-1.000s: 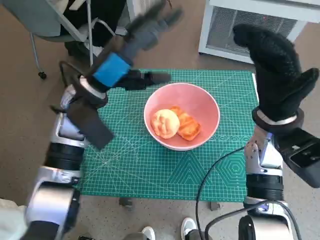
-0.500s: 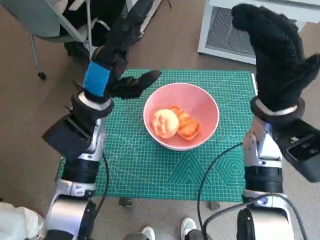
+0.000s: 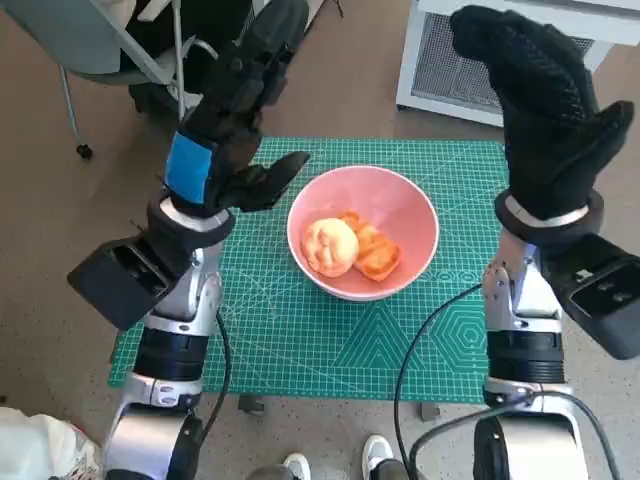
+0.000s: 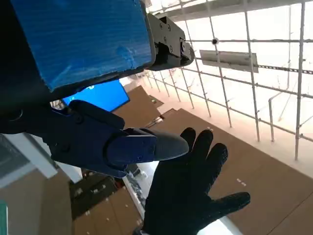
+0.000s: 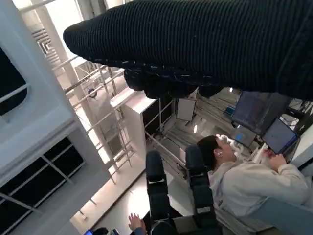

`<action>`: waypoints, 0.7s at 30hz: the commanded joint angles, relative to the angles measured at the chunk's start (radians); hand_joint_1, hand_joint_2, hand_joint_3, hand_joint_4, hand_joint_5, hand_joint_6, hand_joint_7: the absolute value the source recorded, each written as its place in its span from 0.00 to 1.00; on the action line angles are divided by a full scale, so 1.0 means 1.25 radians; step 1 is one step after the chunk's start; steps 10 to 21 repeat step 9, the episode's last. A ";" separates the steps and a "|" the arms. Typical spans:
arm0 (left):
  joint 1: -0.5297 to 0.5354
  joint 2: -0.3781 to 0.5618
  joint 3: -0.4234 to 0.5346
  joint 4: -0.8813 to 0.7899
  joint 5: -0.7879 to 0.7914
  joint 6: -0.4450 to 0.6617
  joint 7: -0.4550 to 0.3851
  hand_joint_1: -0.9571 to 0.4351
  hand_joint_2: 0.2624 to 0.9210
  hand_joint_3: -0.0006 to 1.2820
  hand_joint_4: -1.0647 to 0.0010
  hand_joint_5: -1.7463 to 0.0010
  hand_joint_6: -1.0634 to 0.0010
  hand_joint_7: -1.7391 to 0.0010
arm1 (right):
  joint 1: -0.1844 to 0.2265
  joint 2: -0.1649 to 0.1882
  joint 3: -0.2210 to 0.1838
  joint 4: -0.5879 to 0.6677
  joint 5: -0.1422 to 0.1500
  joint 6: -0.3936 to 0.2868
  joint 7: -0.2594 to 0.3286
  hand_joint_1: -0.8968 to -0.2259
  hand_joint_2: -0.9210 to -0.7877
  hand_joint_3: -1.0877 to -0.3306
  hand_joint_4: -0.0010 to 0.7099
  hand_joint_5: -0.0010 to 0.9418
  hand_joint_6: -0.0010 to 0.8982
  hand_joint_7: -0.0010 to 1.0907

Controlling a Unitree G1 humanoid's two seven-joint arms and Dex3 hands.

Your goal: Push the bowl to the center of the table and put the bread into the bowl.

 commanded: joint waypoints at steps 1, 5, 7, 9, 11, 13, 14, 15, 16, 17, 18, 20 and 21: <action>0.020 -0.007 0.014 -0.028 -0.012 0.009 -0.003 0.20 1.00 0.26 0.81 0.99 0.71 0.95 | 0.002 0.002 0.001 0.007 -0.004 0.000 -0.003 0.46 0.00 0.45 0.27 0.17 0.00 0.60; 0.032 -0.010 0.017 -0.043 -0.008 0.012 0.001 0.20 1.00 0.26 0.82 0.99 0.72 0.96 | 0.003 0.001 0.003 0.009 -0.010 -0.006 -0.003 0.46 0.00 0.45 0.27 0.16 0.00 0.60; 0.037 -0.011 0.017 -0.049 -0.009 0.014 0.001 0.21 1.00 0.26 0.83 1.00 0.72 0.96 | 0.004 -0.001 0.004 0.009 -0.012 -0.008 -0.002 0.46 0.00 0.45 0.28 0.16 0.00 0.60; 0.041 -0.013 0.017 -0.054 -0.010 0.018 0.000 0.21 1.00 0.26 0.83 1.00 0.73 0.96 | 0.003 -0.002 0.005 0.011 -0.014 -0.011 -0.002 0.46 0.00 0.45 0.28 0.16 0.00 0.60; 0.041 -0.013 0.017 -0.054 -0.010 0.018 0.000 0.21 1.00 0.26 0.83 1.00 0.73 0.96 | 0.003 -0.002 0.005 0.011 -0.014 -0.011 -0.002 0.46 0.00 0.45 0.28 0.16 0.00 0.60; 0.041 -0.013 0.017 -0.054 -0.010 0.018 0.000 0.21 1.00 0.26 0.83 1.00 0.73 0.96 | 0.003 -0.002 0.005 0.011 -0.014 -0.011 -0.002 0.46 0.00 0.45 0.28 0.16 0.00 0.60; 0.041 -0.013 0.017 -0.054 -0.010 0.018 0.000 0.21 1.00 0.26 0.83 1.00 0.73 0.96 | 0.003 -0.002 0.005 0.011 -0.014 -0.011 -0.002 0.46 0.00 0.45 0.28 0.16 0.00 0.60; 0.041 -0.013 0.017 -0.054 -0.010 0.018 0.000 0.21 1.00 0.26 0.83 1.00 0.73 0.96 | 0.003 -0.002 0.005 0.011 -0.014 -0.011 -0.002 0.46 0.00 0.45 0.28 0.16 0.00 0.60; 0.041 -0.013 0.017 -0.054 -0.010 0.018 0.000 0.21 1.00 0.26 0.83 1.00 0.73 0.96 | 0.003 -0.002 0.005 0.011 -0.014 -0.011 -0.002 0.46 0.00 0.45 0.28 0.16 0.00 0.60; 0.041 -0.013 0.017 -0.054 -0.010 0.018 0.000 0.21 1.00 0.26 0.83 1.00 0.73 0.96 | 0.003 -0.002 0.005 0.011 -0.014 -0.011 -0.002 0.46 0.00 0.45 0.28 0.16 0.00 0.60; 0.041 -0.013 0.017 -0.054 -0.010 0.018 0.000 0.21 1.00 0.26 0.83 1.00 0.73 0.96 | 0.003 -0.002 0.005 0.011 -0.014 -0.011 -0.002 0.46 0.00 0.45 0.28 0.16 0.00 0.60; 0.041 -0.013 0.017 -0.054 -0.010 0.018 0.000 0.21 1.00 0.26 0.83 1.00 0.73 0.96 | 0.003 -0.002 0.005 0.011 -0.014 -0.011 -0.002 0.46 0.00 0.45 0.28 0.16 0.00 0.60; 0.041 -0.013 0.017 -0.054 -0.010 0.018 0.000 0.21 1.00 0.26 0.83 1.00 0.73 0.96 | 0.003 -0.002 0.005 0.011 -0.014 -0.011 -0.002 0.46 0.00 0.45 0.28 0.16 0.00 0.60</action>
